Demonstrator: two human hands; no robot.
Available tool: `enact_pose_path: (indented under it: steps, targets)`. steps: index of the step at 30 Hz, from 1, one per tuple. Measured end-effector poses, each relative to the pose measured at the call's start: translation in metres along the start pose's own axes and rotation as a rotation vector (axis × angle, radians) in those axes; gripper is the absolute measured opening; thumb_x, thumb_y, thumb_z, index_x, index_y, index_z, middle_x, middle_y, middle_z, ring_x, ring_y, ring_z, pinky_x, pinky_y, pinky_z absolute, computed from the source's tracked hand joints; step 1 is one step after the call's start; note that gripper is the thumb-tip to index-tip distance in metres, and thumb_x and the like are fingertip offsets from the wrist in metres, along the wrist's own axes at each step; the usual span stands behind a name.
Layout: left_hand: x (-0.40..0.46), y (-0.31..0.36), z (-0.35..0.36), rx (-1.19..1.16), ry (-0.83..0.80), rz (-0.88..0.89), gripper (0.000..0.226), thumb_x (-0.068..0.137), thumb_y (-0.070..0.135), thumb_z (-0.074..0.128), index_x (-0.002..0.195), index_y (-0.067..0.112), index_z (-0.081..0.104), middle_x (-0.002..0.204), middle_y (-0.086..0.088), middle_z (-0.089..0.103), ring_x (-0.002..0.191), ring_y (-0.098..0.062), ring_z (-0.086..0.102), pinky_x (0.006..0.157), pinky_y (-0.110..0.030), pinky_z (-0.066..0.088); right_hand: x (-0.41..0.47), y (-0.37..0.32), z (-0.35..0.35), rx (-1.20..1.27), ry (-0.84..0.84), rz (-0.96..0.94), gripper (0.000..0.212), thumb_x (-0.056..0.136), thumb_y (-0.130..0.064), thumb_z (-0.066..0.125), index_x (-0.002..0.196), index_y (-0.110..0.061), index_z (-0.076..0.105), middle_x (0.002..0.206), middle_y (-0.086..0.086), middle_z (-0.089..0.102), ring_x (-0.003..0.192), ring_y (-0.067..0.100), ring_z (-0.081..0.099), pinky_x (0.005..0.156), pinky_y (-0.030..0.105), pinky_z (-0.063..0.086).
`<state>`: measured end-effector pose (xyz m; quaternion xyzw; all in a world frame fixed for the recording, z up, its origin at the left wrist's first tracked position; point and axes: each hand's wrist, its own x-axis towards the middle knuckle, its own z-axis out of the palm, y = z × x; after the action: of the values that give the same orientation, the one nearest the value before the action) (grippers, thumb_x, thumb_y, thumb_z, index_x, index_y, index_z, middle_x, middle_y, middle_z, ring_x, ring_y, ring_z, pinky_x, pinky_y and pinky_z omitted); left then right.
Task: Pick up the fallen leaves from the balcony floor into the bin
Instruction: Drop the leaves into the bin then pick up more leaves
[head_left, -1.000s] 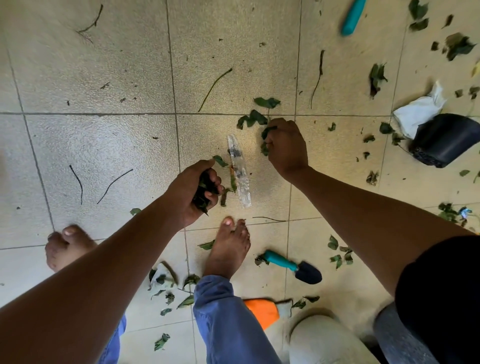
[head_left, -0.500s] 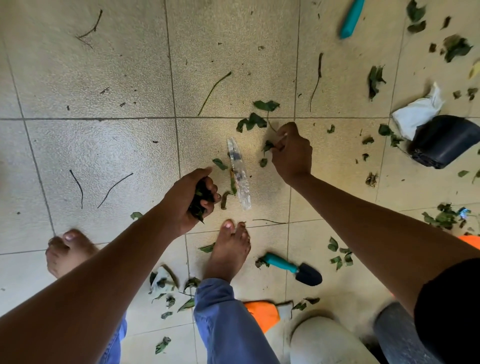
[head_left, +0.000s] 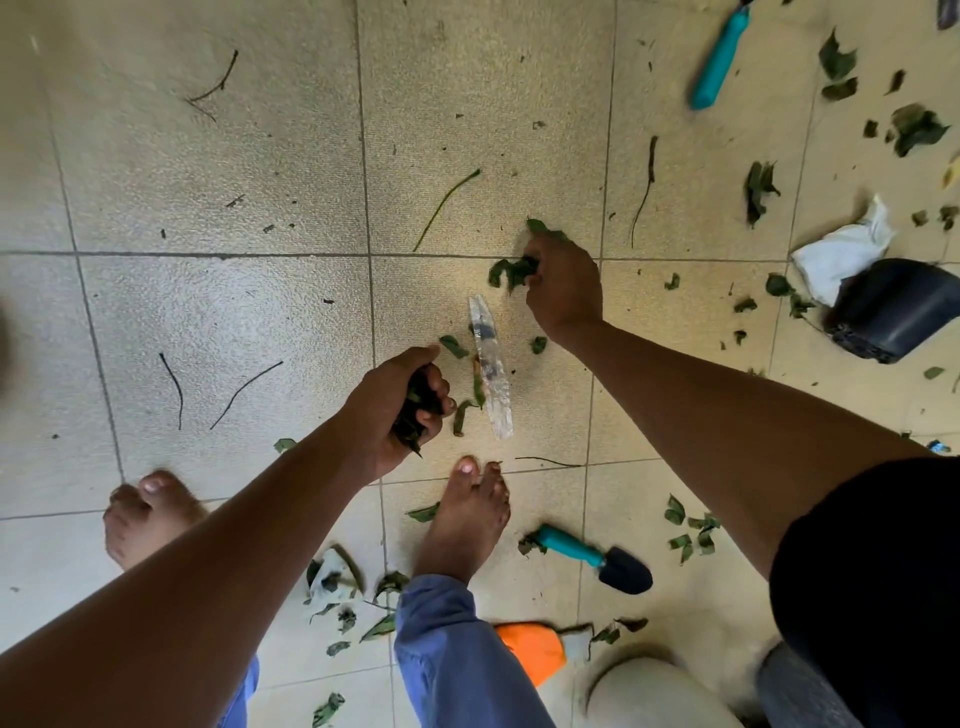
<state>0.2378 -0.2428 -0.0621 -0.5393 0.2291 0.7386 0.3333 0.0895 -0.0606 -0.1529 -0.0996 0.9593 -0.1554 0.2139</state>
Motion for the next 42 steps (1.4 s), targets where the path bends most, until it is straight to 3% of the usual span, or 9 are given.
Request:
enact_pose_path:
  steps: [3, 8, 13, 16, 21, 26, 30, 36, 42]
  targets:
    - [-0.001, -0.003, -0.007, 0.002, 0.008, 0.002, 0.045, 0.100, 0.030, 0.058, 0.060, 0.012, 0.052, 0.063, -0.005, 0.049, 0.062, -0.018, 0.053, 0.035, -0.017, 0.032, 0.000, 0.001, 0.000, -0.052, 0.014, 0.028, 0.018, 0.080, -0.001, 0.068, 0.094, -0.012, 0.071, 0.099, 0.009, 0.070, 0.094, 0.028, 0.066, 0.071, 0.028, 0.045]
    - [-0.003, -0.009, -0.014, -0.004, 0.021, -0.005, 0.047, 0.100, 0.031, 0.060, 0.058, 0.012, 0.053, 0.064, -0.005, 0.049, 0.063, -0.018, 0.052, 0.035, -0.017, 0.032, -0.009, 0.007, -0.009, 0.017, 0.033, 0.010, 0.010, 0.075, -0.009, 0.076, 0.082, -0.016, 0.075, 0.094, 0.007, 0.067, 0.090, 0.025, 0.064, 0.070, 0.035, 0.055]
    - [-0.004, -0.007, -0.012, 0.003, 0.007, -0.002, 0.045, 0.100, 0.030, 0.059, 0.059, 0.012, 0.052, 0.064, -0.005, 0.049, 0.063, -0.018, 0.052, 0.036, -0.017, 0.032, 0.004, 0.011, -0.038, 0.224, 0.110, 0.062, 0.015, 0.077, -0.009, 0.077, 0.086, -0.019, 0.070, 0.079, -0.010, 0.066, 0.072, 0.003, 0.062, 0.062, 0.016, 0.047]
    - [-0.001, -0.005, -0.010, 0.009, -0.004, 0.011, 0.043, 0.099, 0.031, 0.060, 0.062, 0.012, 0.052, 0.064, -0.004, 0.050, 0.063, -0.018, 0.053, 0.036, -0.017, 0.033, 0.027, 0.013, -0.045, 0.235, 0.113, 0.128, 0.030, 0.078, -0.009, 0.078, 0.104, -0.023, 0.071, 0.082, -0.007, 0.067, 0.075, 0.006, 0.063, 0.060, 0.005, 0.040]
    - [0.002, -0.004, -0.007, -0.007, -0.020, 0.018, 0.042, 0.100, 0.031, 0.059, 0.064, 0.011, 0.051, 0.064, -0.005, 0.050, 0.064, -0.017, 0.053, 0.036, -0.017, 0.033, 0.048, 0.005, -0.029, 0.113, -0.026, 0.041, 0.049, 0.078, -0.003, 0.074, 0.123, -0.022, 0.071, 0.117, 0.002, 0.073, 0.103, 0.018, 0.068, 0.091, 0.031, 0.056]
    - [0.004, -0.006, -0.010, -0.036, -0.023, 0.017, 0.041, 0.100, 0.031, 0.059, 0.065, 0.011, 0.051, 0.065, -0.004, 0.049, 0.064, -0.017, 0.053, 0.036, -0.017, 0.033, 0.054, -0.001, -0.017, -0.093, -0.038, -0.067, 0.023, 0.077, -0.001, 0.065, 0.095, -0.014, 0.071, 0.095, 0.009, 0.070, 0.093, 0.028, 0.065, 0.074, 0.037, 0.054]
    - [0.004, -0.005, -0.015, -0.081, -0.008, 0.023, 0.042, 0.100, 0.030, 0.059, 0.063, 0.012, 0.052, 0.066, -0.004, 0.049, 0.064, -0.017, 0.053, 0.036, -0.016, 0.033, 0.059, 0.002, -0.015, -0.080, -0.047, -0.031, 0.017, 0.078, -0.003, 0.069, 0.087, -0.015, 0.075, 0.096, 0.006, 0.072, 0.095, 0.024, 0.066, 0.076, 0.031, 0.052]
    - [0.001, -0.001, -0.019, -0.129, -0.023, 0.034, 0.044, 0.100, 0.032, 0.059, 0.061, 0.012, 0.052, 0.065, -0.004, 0.049, 0.065, -0.016, 0.053, 0.036, -0.016, 0.035, 0.017, -0.049, -0.042, 0.336, 0.100, 0.031, 0.016, 0.070, -0.011, 0.088, 0.081, -0.014, 0.076, 0.088, -0.002, 0.067, 0.083, 0.013, 0.062, 0.073, 0.024, 0.049]
    - [-0.006, 0.009, -0.014, -0.382, -0.115, 0.054, 0.032, 0.098, 0.031, 0.058, 0.073, 0.012, 0.059, 0.073, -0.001, 0.053, 0.071, -0.012, 0.054, 0.043, -0.013, 0.038, -0.080, -0.133, -0.097, 0.978, -0.163, 0.153, 0.016, 0.078, 0.004, 0.081, 0.092, 0.004, 0.074, 0.082, 0.017, 0.076, 0.070, 0.027, 0.072, 0.072, 0.043, 0.062]
